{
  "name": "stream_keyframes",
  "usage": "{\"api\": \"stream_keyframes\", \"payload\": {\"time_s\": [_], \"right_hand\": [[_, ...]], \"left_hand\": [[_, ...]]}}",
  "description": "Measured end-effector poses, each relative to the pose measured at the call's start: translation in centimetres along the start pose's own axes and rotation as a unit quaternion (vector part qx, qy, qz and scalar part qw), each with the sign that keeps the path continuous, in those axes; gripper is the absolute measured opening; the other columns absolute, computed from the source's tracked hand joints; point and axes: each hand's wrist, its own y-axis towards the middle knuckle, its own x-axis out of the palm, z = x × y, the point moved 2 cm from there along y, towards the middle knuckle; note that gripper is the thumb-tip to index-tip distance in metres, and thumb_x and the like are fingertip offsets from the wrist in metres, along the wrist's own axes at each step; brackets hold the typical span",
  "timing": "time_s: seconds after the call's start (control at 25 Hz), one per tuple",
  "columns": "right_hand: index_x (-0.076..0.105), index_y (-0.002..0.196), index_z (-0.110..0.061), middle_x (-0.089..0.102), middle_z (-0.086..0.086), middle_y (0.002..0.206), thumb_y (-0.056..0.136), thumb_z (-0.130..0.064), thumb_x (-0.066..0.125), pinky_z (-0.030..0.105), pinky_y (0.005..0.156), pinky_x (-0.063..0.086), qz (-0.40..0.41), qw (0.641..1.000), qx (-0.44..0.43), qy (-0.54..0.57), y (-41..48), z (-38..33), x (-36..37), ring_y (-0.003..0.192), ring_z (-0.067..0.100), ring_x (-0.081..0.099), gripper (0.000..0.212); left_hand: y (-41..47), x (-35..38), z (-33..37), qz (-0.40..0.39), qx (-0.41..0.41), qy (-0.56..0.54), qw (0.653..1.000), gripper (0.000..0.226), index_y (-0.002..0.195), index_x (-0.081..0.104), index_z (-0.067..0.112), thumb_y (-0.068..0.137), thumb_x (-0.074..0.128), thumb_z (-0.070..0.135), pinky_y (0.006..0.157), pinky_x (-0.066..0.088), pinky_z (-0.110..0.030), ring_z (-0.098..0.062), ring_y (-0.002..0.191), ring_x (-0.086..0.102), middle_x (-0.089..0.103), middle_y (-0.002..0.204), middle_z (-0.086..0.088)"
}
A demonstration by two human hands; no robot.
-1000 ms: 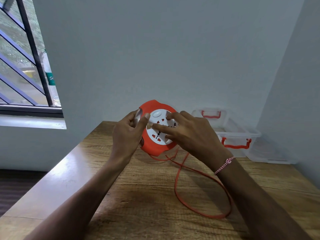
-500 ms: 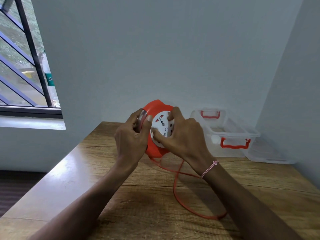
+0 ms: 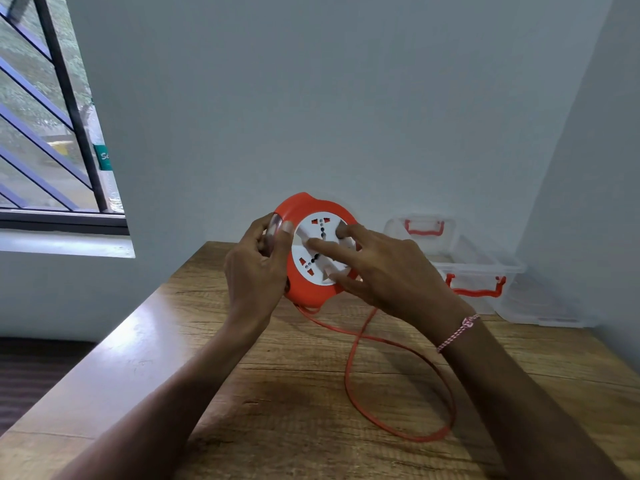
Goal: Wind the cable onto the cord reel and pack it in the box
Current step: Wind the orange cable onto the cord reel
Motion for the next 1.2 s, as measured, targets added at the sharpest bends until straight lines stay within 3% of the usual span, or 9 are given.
{"api": "stream_keyframes", "payload": {"time_s": [0.2,0.36,0.48,0.56,0.68,0.76,1.0,1.12,1.2], "right_hand": [[0.055,0.142,-0.036,0.074,0.007,0.107,0.091,-0.053,0.069,0.028,0.055,0.053,0.048,0.998,0.012,-0.031,0.3,-0.7,-0.8,0.081,0.025,0.072,0.055],[0.056,0.129,-0.027,0.076,0.001,0.089,0.083,-0.077,0.053,0.03,0.052,0.056,0.104,0.976,0.184,0.054,0.8,-2.0,-0.1,0.067,0.021,0.07,0.068],[0.052,0.123,-0.027,0.078,0.002,0.099,0.081,-0.084,0.051,0.029,0.051,0.059,0.1,0.949,0.264,0.141,0.9,-2.1,0.6,0.074,0.02,0.074,0.071],[0.054,0.125,-0.025,0.078,0.002,0.103,0.088,-0.077,0.053,0.022,0.049,0.054,0.115,0.965,0.208,0.107,0.8,-1.6,0.2,0.073,0.019,0.075,0.064],[0.049,0.13,-0.03,0.066,0.002,0.121,0.091,-0.058,0.064,0.03,0.05,0.058,0.084,0.992,0.082,0.036,0.7,-0.7,-0.5,0.076,0.02,0.072,0.05],[0.049,0.136,-0.035,0.061,0.007,0.13,0.087,-0.047,0.075,0.034,0.05,0.06,0.037,0.999,0.019,0.0,0.5,-0.3,-0.6,0.083,0.024,0.072,0.056],[0.044,0.146,-0.045,0.056,0.012,0.148,0.079,-0.041,0.085,0.037,0.055,0.062,-0.028,0.996,-0.027,-0.085,0.3,0.1,-1.0,0.11,0.032,0.071,0.078],[0.046,0.145,-0.048,0.06,0.013,0.14,0.076,-0.039,0.089,0.036,0.051,0.059,-0.036,0.994,-0.032,-0.099,0.2,0.3,-1.4,0.106,0.031,0.071,0.082],[0.056,0.14,-0.045,0.066,0.011,0.129,0.076,-0.04,0.089,0.034,0.051,0.057,-0.028,0.995,-0.031,-0.089,0.3,0.3,-1.7,0.099,0.029,0.072,0.072]], "left_hand": [[-0.2,0.3,0.4,-0.006,-0.004,-0.014,1.0,0.045,0.132,0.067,0.026,0.102,0.055,0.057,0.068,0.065,-0.024,0.0,0.087,0.077,0.074,0.1,0.021],[-0.8,0.5,1.4,0.004,0.025,0.003,1.0,0.04,0.127,0.064,0.037,0.1,0.051,0.063,0.065,0.064,-0.023,0.005,0.082,0.073,0.068,0.086,0.029],[-0.9,0.5,1.4,-0.004,0.022,0.003,1.0,0.056,0.131,0.065,0.029,0.097,0.048,0.07,0.067,0.063,-0.02,0.006,0.085,0.074,0.068,0.094,0.028],[-0.8,0.4,1.2,-0.004,0.008,0.0,1.0,0.061,0.134,0.065,0.025,0.097,0.048,0.07,0.067,0.064,-0.023,0.002,0.083,0.076,0.07,0.095,0.025],[-0.4,0.3,0.9,0.003,-0.003,0.0,1.0,0.055,0.134,0.064,0.026,0.098,0.049,0.065,0.064,0.063,-0.02,0.003,0.08,0.075,0.07,0.089,0.023],[-0.2,0.1,0.7,-0.002,-0.017,-0.005,1.0,0.053,0.136,0.064,0.026,0.099,0.051,0.062,0.064,0.063,-0.021,0.0,0.082,0.077,0.072,0.093,0.021],[0.1,0.0,0.5,-0.019,-0.048,-0.015,0.999,0.043,0.132,0.064,0.027,0.102,0.053,0.055,0.063,0.066,-0.028,-0.005,0.08,0.078,0.075,0.095,0.016],[0.1,0.1,0.4,-0.044,-0.057,-0.021,0.997,0.042,0.133,0.065,0.022,0.104,0.054,0.05,0.063,0.067,-0.034,-0.01,0.08,0.08,0.078,0.099,0.007],[0.0,0.1,0.5,-0.062,-0.051,-0.016,0.997,0.039,0.134,0.064,0.023,0.105,0.055,0.048,0.064,0.067,-0.034,-0.011,0.08,0.08,0.079,0.102,0.006]]}}
